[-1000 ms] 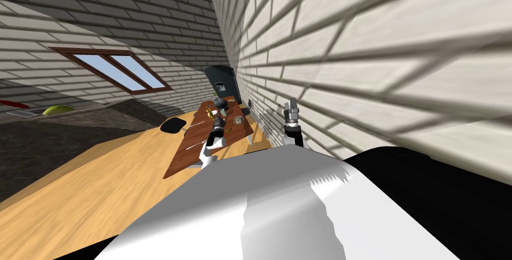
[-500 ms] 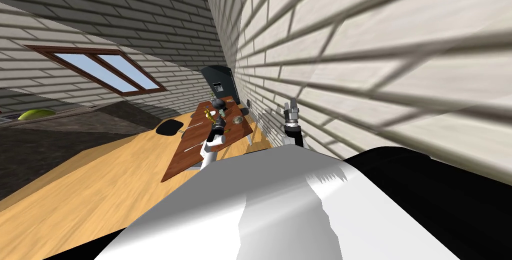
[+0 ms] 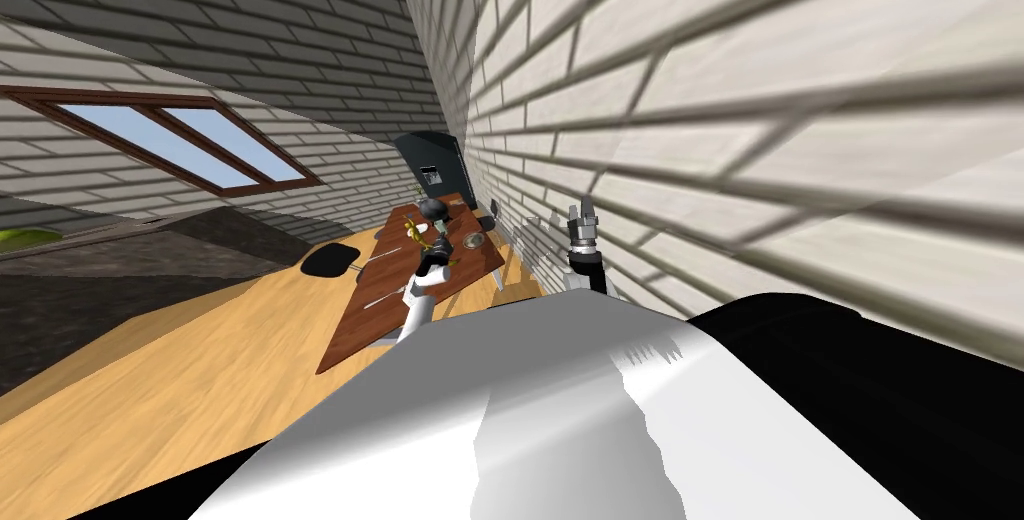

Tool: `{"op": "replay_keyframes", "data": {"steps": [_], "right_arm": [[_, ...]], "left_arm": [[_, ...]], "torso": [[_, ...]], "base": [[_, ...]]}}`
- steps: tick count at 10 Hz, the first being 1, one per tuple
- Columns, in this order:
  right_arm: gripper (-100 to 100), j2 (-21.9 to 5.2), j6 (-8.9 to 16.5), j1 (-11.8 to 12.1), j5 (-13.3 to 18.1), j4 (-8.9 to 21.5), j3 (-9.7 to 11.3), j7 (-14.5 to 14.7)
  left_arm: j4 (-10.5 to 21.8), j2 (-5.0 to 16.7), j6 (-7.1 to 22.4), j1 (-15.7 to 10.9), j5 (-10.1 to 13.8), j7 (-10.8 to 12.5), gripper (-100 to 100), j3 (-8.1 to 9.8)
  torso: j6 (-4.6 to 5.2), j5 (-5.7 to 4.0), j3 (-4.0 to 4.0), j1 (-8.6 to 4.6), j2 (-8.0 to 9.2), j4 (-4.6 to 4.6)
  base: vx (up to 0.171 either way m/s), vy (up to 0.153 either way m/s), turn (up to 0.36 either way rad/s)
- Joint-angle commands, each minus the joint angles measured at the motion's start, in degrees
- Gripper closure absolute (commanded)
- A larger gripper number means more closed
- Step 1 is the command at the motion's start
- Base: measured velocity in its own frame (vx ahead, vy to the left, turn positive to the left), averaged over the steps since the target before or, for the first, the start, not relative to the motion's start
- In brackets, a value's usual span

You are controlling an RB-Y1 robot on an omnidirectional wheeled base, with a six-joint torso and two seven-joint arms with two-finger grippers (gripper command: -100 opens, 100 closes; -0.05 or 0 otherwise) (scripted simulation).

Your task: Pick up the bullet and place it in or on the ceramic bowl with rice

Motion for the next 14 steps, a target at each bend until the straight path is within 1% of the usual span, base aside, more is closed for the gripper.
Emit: {"op": "replay_keyframes", "data": {"steps": [1, 2, 3, 4, 5, 6, 7, 8, 9, 10, 11, 12, 13, 14], "right_arm": [[0, 0.0, 0.0, 0.0, 0.0, 0.0, 0.0, 0.0], [0, 0.0, 0.0, 0.0, 0.0, 0.0, 0.0, 0.0], [0, 0.0, 0.0, 0.0, 0.0, 0.0, 0.0, 0.0], [0, 0.0, 0.0, 0.0, 0.0, 0.0, 0.0, 0.0], [0, 0.0, 0.0, 0.0, 0.0, 0.0, 0.0, 0.0], [0, 0.0, 0.0, 0.0, 0.0, 0.0, 0.0, 0.0], [0, 0.0, 0.0, 0.0, 0.0, 0.0, 0.0, 0.0], [0, 0.0, 0.0, 0.0, 0.0, 0.0, 0.0, 0.0], [0, 0.0, 0.0, 0.0, 0.0, 0.0, 0.0, 0.0], [0, 0.0, 0.0, 0.0, 0.0, 0.0, 0.0, 0.0], [0, 0.0, 0.0, 0.0, 0.0, 0.0, 0.0, 0.0], [0, 0.0, 0.0, 0.0, 0.0, 0.0, 0.0, 0.0], [0, 0.0, 0.0, 0.0, 0.0, 0.0, 0.0, 0.0], [0, 0.0, 0.0, 0.0, 0.0, 0.0, 0.0, 0.0]], "left_arm": [[2.9, 0.8, 2.9, -2.1, 0.5, 0.8, -100, 0.81], [4.4, 0.8, 3.1, -2.1, 0.5, 0.8, -100, 0.81], [6.2, 1.3, 5.5, -3.9, 0.8, 1.4, -100, 1.57], [7.5, 1.3, 5.7, -3.9, 0.8, 1.4, -100, 1.57], [9.4, 1.8, 7.7, -5.7, 1.0, 2.1, -100, 2.33], [10.7, 1.8, 8.3, -5.7, 1.0, 2.1, -100, 2.33], [12.3, 2.5, 10.6, -7.5, 1.2, 2.7, -100, 3.07], [13.8, 2.5, 10.8, -7.5, 1.2, 2.7, -100, 3.07], [15.7, 3.1, 13.2, -9.2, 1.3, 3.3, -100, 3.81], [17.0, 3.1, 13.2, -9.2, 1.3, 3.3, -100, 3.81], [19.3, 3.8, 15.5, -10.8, 1.4, 3.9, -100, 4.54], [20.0, 3.8, 15.5, -10.8, 1.4, 3.9, -100, 4.54], [22.1, 4.5, 17.7, -12.4, 1.5, 4.5, -100, 5.25], [23.0, 4.5, 17.7, -12.4, 1.5, 4.5, -100, 5.25]], "torso": [[0.0, 0.0, 0.0, 0.0, 0.0, 0.0], [0.02, 0.0, 0.0, 0.01, -0.01, 0.01], [0.0, 0.0, 0.0, 0.01, 0.0, 0.0], [0.02, 0.0, 0.0, 0.0, 0.0, 0.0], [0.0, 0.0, 0.0, -0.01, -0.01, 0.0], [0.02, -0.01, 0.0, -0.01, -0.01, 0.01], [0.0, 0.0, -0.01, -0.01, -0.02, 0.0], [0.01, -0.01, -0.01, 0.01, -0.02, 0.0], [-0.01, 0.0, -0.01, 0.0, -0.02, -0.01], [0.01, 0.0, -0.01, 0.0, -0.03, 0.0], [0.0, 0.0, -0.02, -0.01, -0.04, -0.01], [0.01, 0.0, -0.02, 0.0, -0.04, -0.01], [-0.02, 0.0, -0.02, 0.0, -0.04, -0.01], [0.01, -0.01, -0.02, 0.0, -0.05, 0.0]], "base": [[-0.012, 0.025, -0.082], [-0.009, 0.02, -0.063], [-0.011, 0.02, -0.097], [-0.009, 0.02, -0.056], [-0.011, 0.019, -0.1], [-0.005, 0.021, -0.051], [-0.007, 0.023, -0.096], [-0.006, 0.02, -0.049], [-0.005, 0.02, -0.087], [-0.001, 0.019, -0.055], [-0.001, 0.02, -0.094], [0.001, 0.021, -0.048], [0.002, 0.021, -0.094], [0.002, 0.02, -0.055]]}}
